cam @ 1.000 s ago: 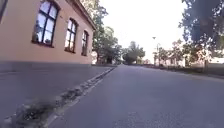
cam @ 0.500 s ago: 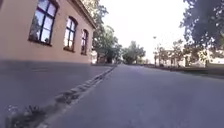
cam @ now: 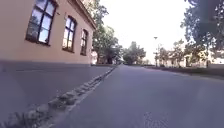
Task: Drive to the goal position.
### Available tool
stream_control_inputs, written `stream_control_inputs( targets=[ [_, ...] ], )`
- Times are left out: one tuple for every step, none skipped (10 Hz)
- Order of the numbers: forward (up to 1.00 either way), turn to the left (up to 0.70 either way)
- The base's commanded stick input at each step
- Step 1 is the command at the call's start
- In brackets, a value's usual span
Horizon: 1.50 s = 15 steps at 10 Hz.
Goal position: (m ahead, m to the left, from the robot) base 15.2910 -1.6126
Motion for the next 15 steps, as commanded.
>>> stream_control_inputs(
  targets=[
    [0.5,0.0],
    [0.5,0.0],
    [0.5,0.0],
    [0.5,0.0],
    [0.5,0.0],
    [0.5,0.0],
    [0.5,0.0],
    [0.5,0.0],
    [0.5,0.0],
    [0.5,0.0],
    [0.5,0.0],
    [0.5,0.0],
    [0.5,0.0],
    [0.5,0.0],
    [0.5,0.0]
  ],
)
